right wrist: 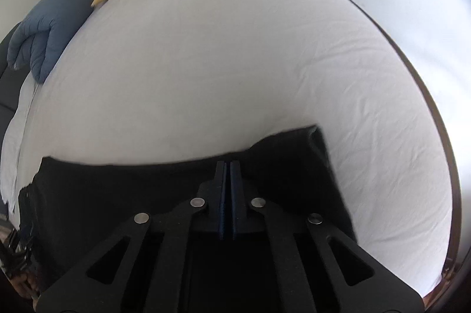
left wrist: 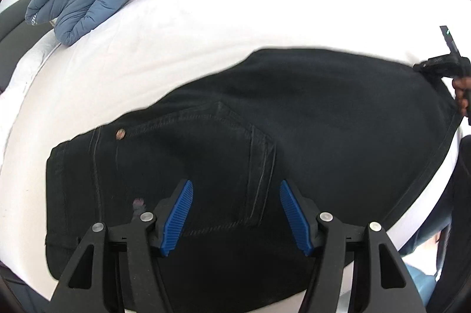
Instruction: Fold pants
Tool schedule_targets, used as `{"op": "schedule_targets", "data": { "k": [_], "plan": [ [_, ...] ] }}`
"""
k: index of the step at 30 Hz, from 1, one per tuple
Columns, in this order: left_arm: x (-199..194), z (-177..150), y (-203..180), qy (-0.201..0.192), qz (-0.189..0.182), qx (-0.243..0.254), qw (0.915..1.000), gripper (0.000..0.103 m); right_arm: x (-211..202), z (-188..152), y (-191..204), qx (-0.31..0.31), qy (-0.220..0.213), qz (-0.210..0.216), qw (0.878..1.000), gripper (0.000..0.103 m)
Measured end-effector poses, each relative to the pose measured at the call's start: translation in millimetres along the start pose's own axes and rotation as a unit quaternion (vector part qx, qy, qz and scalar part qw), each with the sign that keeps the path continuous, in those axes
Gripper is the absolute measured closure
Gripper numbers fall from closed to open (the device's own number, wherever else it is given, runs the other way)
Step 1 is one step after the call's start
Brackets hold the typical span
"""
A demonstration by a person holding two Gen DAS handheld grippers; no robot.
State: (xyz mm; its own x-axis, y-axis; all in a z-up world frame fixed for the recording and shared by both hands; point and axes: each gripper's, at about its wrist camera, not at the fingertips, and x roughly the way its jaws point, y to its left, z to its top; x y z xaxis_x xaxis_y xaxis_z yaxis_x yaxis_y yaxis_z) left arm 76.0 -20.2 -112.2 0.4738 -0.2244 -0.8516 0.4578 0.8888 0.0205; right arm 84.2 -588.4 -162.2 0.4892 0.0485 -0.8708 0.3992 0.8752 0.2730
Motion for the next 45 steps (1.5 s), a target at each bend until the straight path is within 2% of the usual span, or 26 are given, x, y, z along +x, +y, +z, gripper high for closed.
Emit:
{"op": "schedule_targets", "data": {
  "k": [4,5,7,9,10,12,14,15,16,17,21,23,25,26,28,29,31,32,34,36,38,39,40,42,43,45],
  "plan": [
    [10.4,17.9,-7.7,-0.009,-0.005,-0.004,0.9999,0.039,-10.5,11.6,-4.4,0.022,-0.028,-0.068,0.997,0.103],
    [14.3,20.8,-11.2,-0.01,-0.006,-0.004,0.9999,0.039,-19.9,9.8,-0.2,0.027,-0.035,-0.072,0.996,0.1],
    [23.5,23.6,-20.8,-0.005,-0.018,-0.005,0.9998,0.037,-58.0,3.5,26.9,0.028,-0.057,-0.023,0.998,0.099],
    [40.0,17.8,-30.4,0.017,-0.018,0.008,0.9997,0.033,-65.7,-23.7,55.5,-0.001,-0.016,0.063,0.998,0.099],
    [46.3,13.9,-33.9,0.024,-0.011,0.017,0.9995,0.03,-64.6,-39.4,65.1,-0.015,0.006,0.083,0.996,0.099],
    [47.0,6.9,-33.5,0.007,-0.009,0.015,0.9998,0.027,-60.4,-66.7,68.6,-0.023,0.035,0.091,0.995,0.099],
    [46.6,3.4,-25.8,0.011,-0.026,-0.005,0.9996,0.025,-48.1,-90.7,51.5,-0.013,0.068,0.064,0.996,0.1],
    [46.0,2.6,-24.1,0.012,-0.028,-0.006,0.9995,0.025,-53.7,-106.7,41.5,0.002,0.07,0.057,0.996,0.1],
    [44.3,1.2,-23.7,0.013,-0.027,-0.002,0.9995,0.025,-60.7,-110.1,22.9,0.036,0.063,0.077,0.994,0.1],
    [43.2,0.5,-23.3,0.014,-0.026,0.001,0.9996,0.025,-70.2,-113.3,10.2,0.055,0.058,0.072,0.994,0.1],
    [37.3,-1.8,-24.0,0.019,-0.019,-0.009,0.9996,0.025,-113.4,-109.5,-25.8,0.106,0.031,-0.012,0.994,0.1],
    [28.7,-1.8,-30.3,0.017,-0.025,-0.015,0.9994,0.025,-142.9,-118.7,-27.1,0.126,0.009,-0.004,0.992,0.099],
    [23.1,9.7,-38.2,0.004,-0.036,-0.004,0.9993,0.025,-165.5,-127.8,-16.1,0.095,-0.017,0.02,0.995,0.099],
    [20.5,12.8,-44.3,-0.002,-0.038,0.006,0.9993,0.025,-163.6,-129.7,2.4,0.079,-0.015,0.072,0.994,0.099],
    [19.4,27.3,-59.0,-0.009,-0.046,0.026,0.9986,0.025,-145.3,-129.6,34.2,0.054,0.007,0.14,0.989,0.099],
    [20.4,34.3,-63.5,-0.012,-0.049,0.031,0.9982,0.025,-130.3,-133.2,52.2,0.033,0.023,0.152,0.988,0.099],
    [28.1,55.6,-72.7,-0.016,-0.06,0.049,0.9969,0.025,-100.1,-140.7,69.5,0.01,0.05,0.122,0.991,0.099],
    [33.5,63.5,-75.0,-0.015,-0.063,0.059,0.9962,0.025,-78.5,-146.9,66.4,0.024,0.073,0.105,0.991,0.102],
    [54.7,82.0,-80.3,-0.004,-0.067,0.078,0.9947,0.036,-70.7,-152.7,49.6,0.068,0.059,0.137,0.987,0.103],
    [80.4,94.7,-68.8,0.021,-0.083,0.059,0.9946,0.044,-75.6,-167.1,33.1,0.092,0.056,0.163,0.981,0.103],
    [104.0,103.8,-50.9,0.038,-0.102,0.037,0.9933,0.047,-86.7,-171.6,25.3,0.088,0.042,0.14,0.985,0.103],
    [107.6,106.4,-41.0,0.034,-0.12,0.026,0.9918,0.053,-94.4,-172.0,23.1,0.088,0.035,0.123,0.988,0.103],
    [106.8,106.2,-35.8,0.031,-0.121,0.024,0.9918,0.069,-105.3,-171.5,17.8,0.094,0.026,0.096,0.991,0.103],
    [101.7,102.4,-21.3,0.026,-0.119,0.019,0.9924,0.09,-122.7,-168.7,14.5,0.1,0.014,0.044,0.994,0.103],
    [95.1,97.4,-8.9,0.018,-0.115,0.007,0.9932,0.092,-141.6,-165.0,22.5,0.087,-0.001,0.013,0.996,0.099],
    [76.9,82.7,15.8,-0.005,-0.092,-0.023,0.9955,0.087,-153.0,-151.4,31.9,0.063,-0.019,0.035,0.997,0.097]
  ]
}}
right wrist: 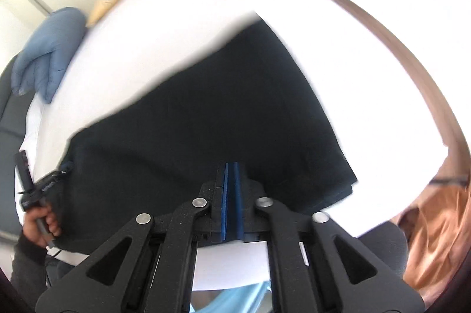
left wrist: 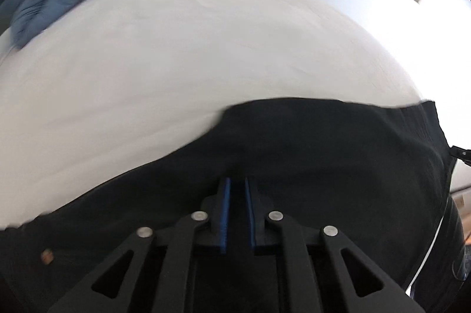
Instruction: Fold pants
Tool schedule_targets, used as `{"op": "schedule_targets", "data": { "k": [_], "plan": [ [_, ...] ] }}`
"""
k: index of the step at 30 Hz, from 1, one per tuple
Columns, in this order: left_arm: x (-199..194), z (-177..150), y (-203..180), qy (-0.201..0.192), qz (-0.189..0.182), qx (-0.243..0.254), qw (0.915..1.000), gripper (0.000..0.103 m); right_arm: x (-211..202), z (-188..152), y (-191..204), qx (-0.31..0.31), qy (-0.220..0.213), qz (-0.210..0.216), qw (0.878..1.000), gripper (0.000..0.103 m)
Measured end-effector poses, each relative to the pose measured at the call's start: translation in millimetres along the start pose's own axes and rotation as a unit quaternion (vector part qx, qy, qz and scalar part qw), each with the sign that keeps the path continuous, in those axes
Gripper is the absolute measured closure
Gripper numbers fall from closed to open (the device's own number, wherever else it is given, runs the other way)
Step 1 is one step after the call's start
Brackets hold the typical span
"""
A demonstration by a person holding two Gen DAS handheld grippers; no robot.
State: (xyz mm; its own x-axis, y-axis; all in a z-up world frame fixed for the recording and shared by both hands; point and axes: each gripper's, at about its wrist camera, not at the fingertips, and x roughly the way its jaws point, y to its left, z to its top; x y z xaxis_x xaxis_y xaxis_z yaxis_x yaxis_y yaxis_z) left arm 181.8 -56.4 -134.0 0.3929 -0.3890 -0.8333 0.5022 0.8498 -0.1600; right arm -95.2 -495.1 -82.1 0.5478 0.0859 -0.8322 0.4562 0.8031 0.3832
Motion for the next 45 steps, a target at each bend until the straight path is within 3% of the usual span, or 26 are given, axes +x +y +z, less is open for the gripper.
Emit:
{"op": "schedule_targets", "data": {
  "k": [1,3,5,6,9,10,12,15,16,17,20,21,22,23,24,27,29,30,31,32,36,41,42,44,45],
  "plan": [
    [-11.5,-7.4,13.1,-0.011,0.01,-0.016,0.9998,0.076,-2.3,3.6,10.8,-0.009,-0.001,0.018,1.0,0.097],
    [-36.0,-24.4,39.3,-0.028,0.042,-0.046,0.9977,0.069,9.1,7.4,71.2,-0.052,0.004,0.075,0.996,0.097],
    [-48.5,-33.3,58.0,-0.032,0.05,-0.066,0.9961,0.065,29.0,5.8,142.7,-0.117,0.027,0.145,0.982,0.097],
    [-53.3,-40.7,66.0,-0.028,0.061,-0.073,0.995,0.058,37.9,5.6,174.6,-0.138,0.039,0.168,0.975,0.097],
    [-59.1,-63.3,80.0,-0.008,0.105,-0.067,0.9922,0.058,92.0,-8.1,272.1,-0.196,0.082,0.222,0.952,0.097],
    [-57.7,-72.5,85.0,-0.005,0.106,-0.069,0.992,0.058,120.5,1.7,309.0,-0.201,0.096,0.23,0.947,0.097],
    [-58.1,-83.5,83.7,-0.016,0.096,-0.075,0.9924,0.058,165.4,-13.1,348.4,-0.208,0.131,0.222,0.943,0.097],
    [-50.2,-79.6,83.5,-0.018,0.098,-0.082,0.9917,0.057,232.5,2.6,360.8,-0.216,0.161,0.159,0.95,0.103],
    [-50.0,-78.9,81.7,-0.019,0.1,-0.079,0.9916,0.057,244.9,7.2,358.1,-0.195,0.167,0.171,0.951,0.103],
    [-47.8,-86.3,83.0,-0.021,0.102,-0.077,0.9916,0.057,246.9,16.4,343.9,-0.157,0.164,0.194,0.955,0.103],
    [-44.6,-90.3,81.0,-0.032,0.106,-0.073,0.9911,0.057,223.0,31.9,264.6,-0.094,0.09,0.144,0.981,0.103],
    [-44.9,-91.8,82.0,-0.033,0.11,-0.07,0.9909,0.057,212.5,37.4,236.6,-0.046,0.081,0.139,0.986,0.103],
    [-43.9,-91.3,81.3,-0.032,0.113,-0.068,0.9907,0.057,202.5,38.2,220.6,-0.018,0.075,0.141,0.987,0.103],
    [-43.5,-91.8,80.8,-0.03,0.117,-0.065,0.9906,0.057,181.9,37.3,205.8,-0.004,0.06,0.142,0.988,0.094],
    [-43.6,-91.6,79.7,-0.029,0.12,-0.062,0.9903,0.057,160.8,43.5,187.2,-0.012,0.047,0.15,0.988,0.094],
    [-42.8,-86.1,78.3,-0.022,0.129,-0.055,0.9899,0.056,123.0,12.7,176.3,-0.064,0.067,0.227,0.969,0.094],
    [-41.4,-82.9,77.6,-0.012,0.13,-0.055,0.9899,0.056,119.9,-16.2,168.8,-0.104,0.084,0.188,0.973,0.095],
    [-42.5,-82.4,77.2,-0.007,0.13,-0.056,0.99,0.057,125.7,-18.0,154.3,-0.09,0.091,0.164,0.978,0.099],
    [-42.6,-80.6,77.4,0.0,0.13,-0.056,0.9899,0.057,130.5,-21.3,129.3,-0.05,0.097,0.17,0.98,0.103],
    [-41.9,-79.0,77.2,0.003,0.131,-0.057,0.9898,0.056,129.3,-17.8,90.4,0.012,0.094,0.203,0.975,0.103],
    [-43.3,-73.7,74.1,0.019,0.14,-0.058,0.9882,0.057,83.5,-9.0,-3.1,0.078,0.025,0.163,0.983,0.103],
    [-60.7,-67.6,48.4,0.023,0.15,-0.05,0.9871,0.057,12.3,12.7,-134.0,0.166,-0.08,0.086,0.979,0.103],
    [-67.7,-65.9,37.4,0.013,0.146,-0.044,0.9882,0.057,-1.5,15.0,-147.0,0.178,-0.094,0.09,0.975,0.098],
    [-81.8,-61.6,9.6,-0.014,0.139,-0.035,0.9897,0.049,-23.5,15.9,-152.3,0.18,-0.114,0.018,0.977,0.066],
    [-87.6,-59.1,-5.5,-0.028,0.125,-0.034,0.9912,0.037,-30.3,15.2,-151.2,0.175,-0.121,0.016,0.977,0.055]
  ]
}}
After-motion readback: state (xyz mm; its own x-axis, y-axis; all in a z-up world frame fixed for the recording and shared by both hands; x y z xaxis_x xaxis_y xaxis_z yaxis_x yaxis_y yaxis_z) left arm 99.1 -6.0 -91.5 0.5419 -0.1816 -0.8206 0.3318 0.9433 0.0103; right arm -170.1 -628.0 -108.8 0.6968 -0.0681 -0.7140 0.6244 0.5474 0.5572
